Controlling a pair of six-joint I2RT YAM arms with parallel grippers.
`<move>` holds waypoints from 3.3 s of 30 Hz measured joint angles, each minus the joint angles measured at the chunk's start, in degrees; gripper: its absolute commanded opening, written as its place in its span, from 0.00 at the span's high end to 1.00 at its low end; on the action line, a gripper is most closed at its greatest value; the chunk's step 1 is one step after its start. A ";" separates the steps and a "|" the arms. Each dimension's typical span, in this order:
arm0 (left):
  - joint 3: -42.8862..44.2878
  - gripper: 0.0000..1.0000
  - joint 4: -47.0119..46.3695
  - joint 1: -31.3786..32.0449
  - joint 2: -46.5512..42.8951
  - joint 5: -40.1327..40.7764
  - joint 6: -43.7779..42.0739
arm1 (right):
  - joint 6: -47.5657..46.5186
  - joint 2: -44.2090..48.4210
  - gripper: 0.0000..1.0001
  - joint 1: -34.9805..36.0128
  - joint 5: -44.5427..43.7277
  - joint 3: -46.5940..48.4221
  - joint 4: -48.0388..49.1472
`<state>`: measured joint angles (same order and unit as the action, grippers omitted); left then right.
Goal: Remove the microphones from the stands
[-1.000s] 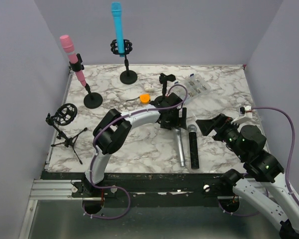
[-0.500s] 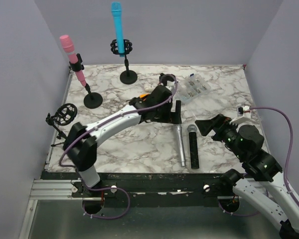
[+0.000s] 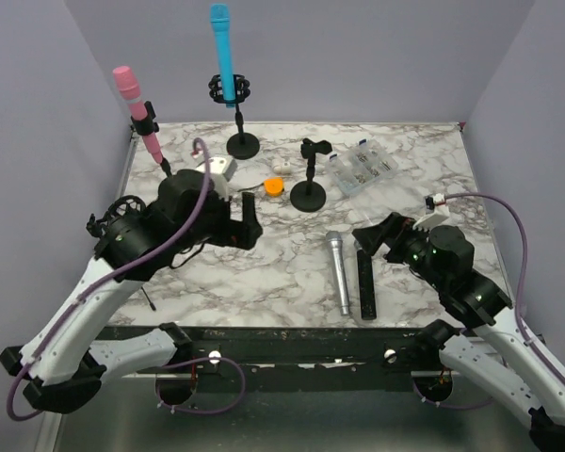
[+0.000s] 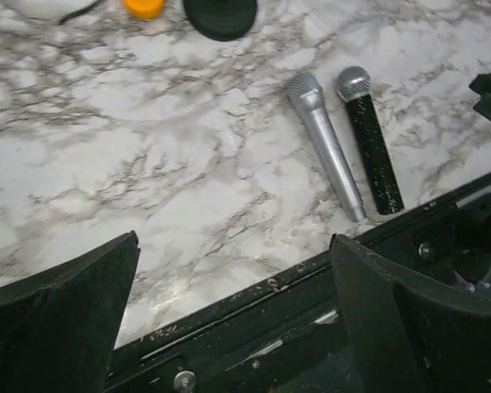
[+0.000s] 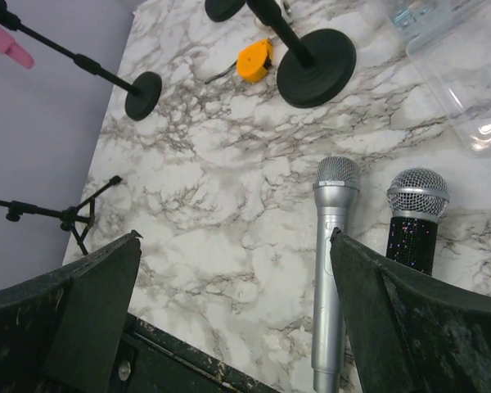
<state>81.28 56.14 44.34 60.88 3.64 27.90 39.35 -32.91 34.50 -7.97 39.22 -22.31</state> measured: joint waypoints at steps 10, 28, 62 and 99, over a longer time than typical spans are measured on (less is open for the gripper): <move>5.73 0.02 14.97 -14.69 -15.45 22.25 -3.96 | -0.24 -2.80 0.02 0.00 4.66 -1.05 3.08; 6.45 0.01 3.54 -55.19 -7.45 30.34 4.20 | -0.39 -2.73 0.01 0.00 6.19 -1.07 3.54; 2.16 0.25 19.61 -69.83 9.40 22.47 40.92 | -0.35 -10.10 0.01 0.00 10.56 4.83 2.49; -0.11 1.00 23.89 -40.74 4.55 19.74 59.23 | 1.68 -16.44 0.01 1.33 16.52 -1.51 9.73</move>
<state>81.17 80.03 3.60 65.43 23.38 87.13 41.04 -49.34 35.83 8.56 37.71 -12.58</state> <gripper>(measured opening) 0.464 0.986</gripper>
